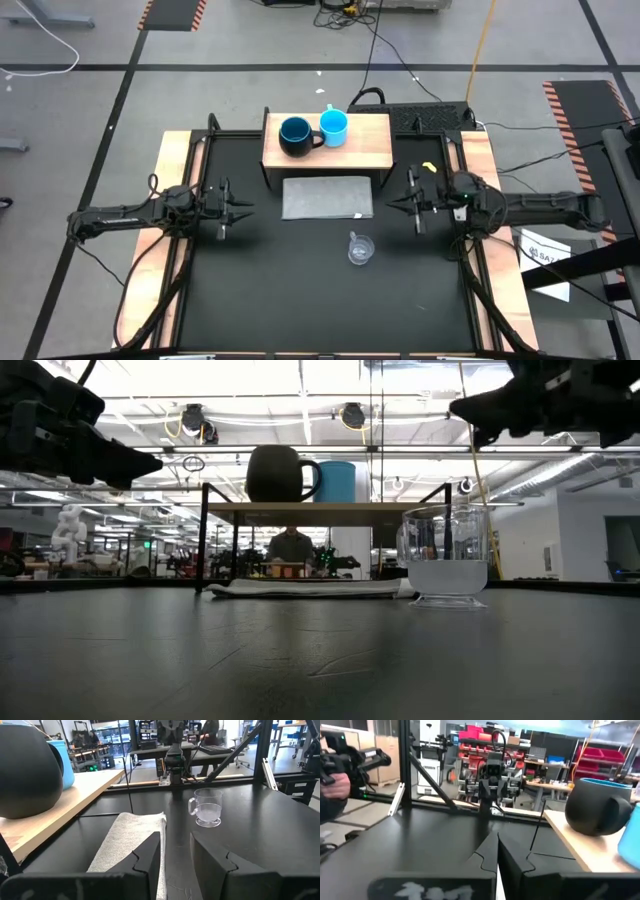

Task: Stack small to large cups/mugs on shelf
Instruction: Put the transparent mug on the shelf

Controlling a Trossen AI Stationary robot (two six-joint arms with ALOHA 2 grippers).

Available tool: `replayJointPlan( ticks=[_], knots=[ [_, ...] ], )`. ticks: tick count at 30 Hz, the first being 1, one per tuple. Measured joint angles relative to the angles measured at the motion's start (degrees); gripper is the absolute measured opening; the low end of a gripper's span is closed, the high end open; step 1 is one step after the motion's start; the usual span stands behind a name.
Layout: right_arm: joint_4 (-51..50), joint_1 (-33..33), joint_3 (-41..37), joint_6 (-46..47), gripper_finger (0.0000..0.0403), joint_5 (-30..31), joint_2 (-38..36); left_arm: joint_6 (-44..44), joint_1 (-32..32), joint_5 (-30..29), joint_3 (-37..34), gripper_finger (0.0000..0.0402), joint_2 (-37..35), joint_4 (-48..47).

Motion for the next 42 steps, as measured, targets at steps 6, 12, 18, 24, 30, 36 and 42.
replayJointPlan(
  ticks=[6,12,18,24,30,36,42],
  knots=[
    [-1.74,3.26,4.46,0.21,0.0000,-0.03,6.24,0.00,0.01,-0.01,0.00,0.0108,0.02,-0.01],
    [-1.90,8.50,10.90,-1.53,0.0000,1.78,11.33,0.00,0.01,0.00,0.00,0.0108,0.02,0.00],
    [-13.66,11.79,16.54,-2.44,0.0000,5.32,14.61,-0.06,0.00,0.00,0.00,0.0108,0.02,0.00],
    [-26.06,11.54,20.51,3.16,0.0000,9.92,15.43,-0.24,0.02,0.00,0.00,0.0108,0.02,0.01],
    [-33.61,11.49,23.60,10.32,0.0000,9.35,16.10,-0.10,0.02,0.02,0.00,0.0108,0.01,0.00],
    [-35.03,11.51,24.96,17.77,0.0000,7.53,20.73,0.87,0.00,0.02,0.00,0.0108,0.00,0.01],
    [-38.09,11.53,29.48,23.56,0.0000,4.67,27.36,0.99,0.02,0.02,0.00,0.0108,0.00,-0.01]
  ],
)
